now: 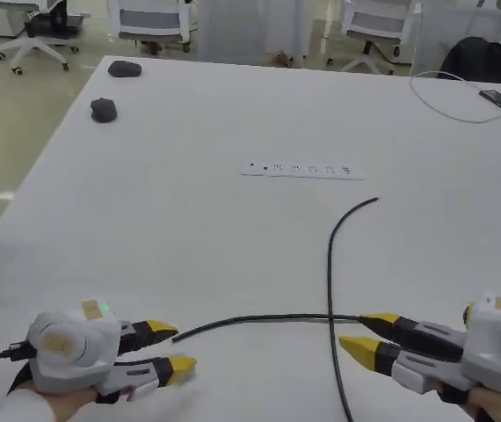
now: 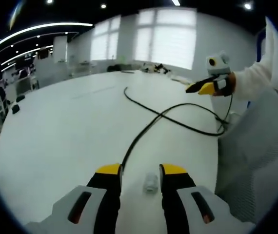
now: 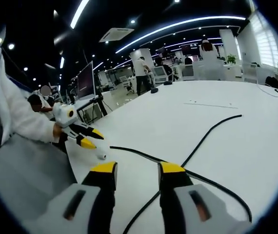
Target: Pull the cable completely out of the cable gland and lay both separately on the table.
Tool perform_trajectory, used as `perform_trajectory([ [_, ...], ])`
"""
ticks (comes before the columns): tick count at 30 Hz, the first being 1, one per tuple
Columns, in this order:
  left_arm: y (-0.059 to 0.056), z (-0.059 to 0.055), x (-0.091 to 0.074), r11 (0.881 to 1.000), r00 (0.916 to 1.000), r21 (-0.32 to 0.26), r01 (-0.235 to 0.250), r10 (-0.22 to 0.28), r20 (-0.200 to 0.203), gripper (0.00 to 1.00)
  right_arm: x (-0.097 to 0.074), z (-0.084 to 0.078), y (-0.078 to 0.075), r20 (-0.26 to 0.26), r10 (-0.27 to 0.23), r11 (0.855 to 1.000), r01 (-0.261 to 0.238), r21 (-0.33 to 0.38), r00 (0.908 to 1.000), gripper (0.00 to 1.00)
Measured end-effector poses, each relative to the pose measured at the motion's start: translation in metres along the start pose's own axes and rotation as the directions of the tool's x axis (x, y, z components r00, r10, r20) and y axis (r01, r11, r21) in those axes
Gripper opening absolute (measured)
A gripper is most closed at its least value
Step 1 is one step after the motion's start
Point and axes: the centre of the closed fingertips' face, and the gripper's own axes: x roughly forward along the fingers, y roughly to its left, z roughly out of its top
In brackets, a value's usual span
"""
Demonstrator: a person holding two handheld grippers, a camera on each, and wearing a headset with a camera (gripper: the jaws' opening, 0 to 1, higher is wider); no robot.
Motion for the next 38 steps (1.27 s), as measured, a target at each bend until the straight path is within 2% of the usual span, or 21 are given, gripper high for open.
perform_trajectory([
  [3, 0.005, 0.006, -0.019, 1.000, 0.9998, -0.002, -0.018, 0.018, 0.002, 0.33, -0.005, -0.004, 0.008, -0.042, 0.015, 1.000, -0.015, -0.015, 0.9990, 0.37],
  [5, 0.008, 0.013, -0.033, 0.998, 0.9995, -0.049, -0.029, 0.029, 0.013, 0.36, -0.008, -0.005, 0.015, -0.070, 0.028, 1.000, -0.029, -0.011, 0.9972, 0.40],
  [6, 0.009, 0.017, -0.042, 0.994, 0.9991, -0.108, -0.034, 0.037, 0.022, 0.39, -0.009, -0.005, 0.017, -0.080, 0.032, 0.999, -0.033, -0.007, 0.9962, 0.42],
  [9, 0.010, 0.028, -0.061, 0.991, 0.9972, -0.127, -0.045, 0.052, 0.053, 0.50, -0.017, -0.007, 0.025, -0.102, 0.040, 0.999, -0.041, -0.011, 0.9940, 0.46],
  [10, 0.004, 0.036, -0.070, 0.986, 0.9973, -0.160, -0.038, 0.048, 0.057, 0.52, -0.020, -0.007, 0.027, -0.108, 0.041, 0.999, -0.043, -0.010, 0.9932, 0.47],
  [11, 0.002, 0.039, -0.076, 0.983, 0.9970, -0.180, -0.036, 0.048, 0.060, 0.55, -0.022, -0.008, 0.031, -0.115, 0.042, 0.999, -0.043, -0.009, 0.9925, 0.48],
  [14, -0.004, 0.047, -0.101, 0.980, 0.9956, -0.192, -0.044, 0.059, 0.073, 0.58, -0.033, -0.008, 0.037, -0.129, 0.040, 0.999, -0.041, -0.002, 0.9908, 0.49],
  [16, -0.005, 0.049, -0.115, 0.974, 0.9933, -0.217, -0.069, 0.087, 0.076, 0.62, -0.041, -0.007, 0.041, -0.120, 0.034, 0.999, -0.032, 0.018, 0.9921, 0.48],
  [18, -0.011, 0.050, -0.124, 0.972, 0.9934, -0.228, -0.065, 0.084, 0.077, 0.67, -0.047, -0.006, 0.044, -0.113, 0.028, 0.999, -0.024, 0.033, 0.9932, 0.51],
  [21, -0.016, 0.049, -0.140, 0.971, 0.9924, -0.225, -0.085, 0.103, 0.067, 0.67, -0.056, -0.010, 0.051, -0.115, 0.015, 0.999, -0.010, 0.045, 0.9932, 0.53],
  [23, -0.017, 0.050, -0.149, 0.965, 0.9906, -0.245, -0.096, 0.117, 0.072, 0.68, -0.061, -0.014, 0.051, -0.132, 0.002, 0.999, 0.004, 0.045, 0.9912, 0.54],
  [27, -0.023, 0.048, -0.158, 0.962, 0.9904, -0.256, -0.099, 0.120, 0.069, 0.68, -0.068, -0.017, 0.050, -0.141, -0.015, 0.999, 0.022, 0.049, 0.9899, 0.56],
  [31, -0.025, 0.043, -0.160, 0.959, 0.9906, -0.263, -0.106, 0.125, 0.056, 0.68, -0.071, -0.018, 0.046, -0.138, -0.026, 0.997, 0.035, 0.066, 0.9901, 0.55],
  [38, -0.021, 0.038, -0.162, 0.949, 0.9880, -0.290, -0.126, 0.146, 0.050, 0.67, -0.068, -0.021, 0.047, -0.147, -0.020, 0.997, 0.031, 0.072, 0.9890, 0.55],
])
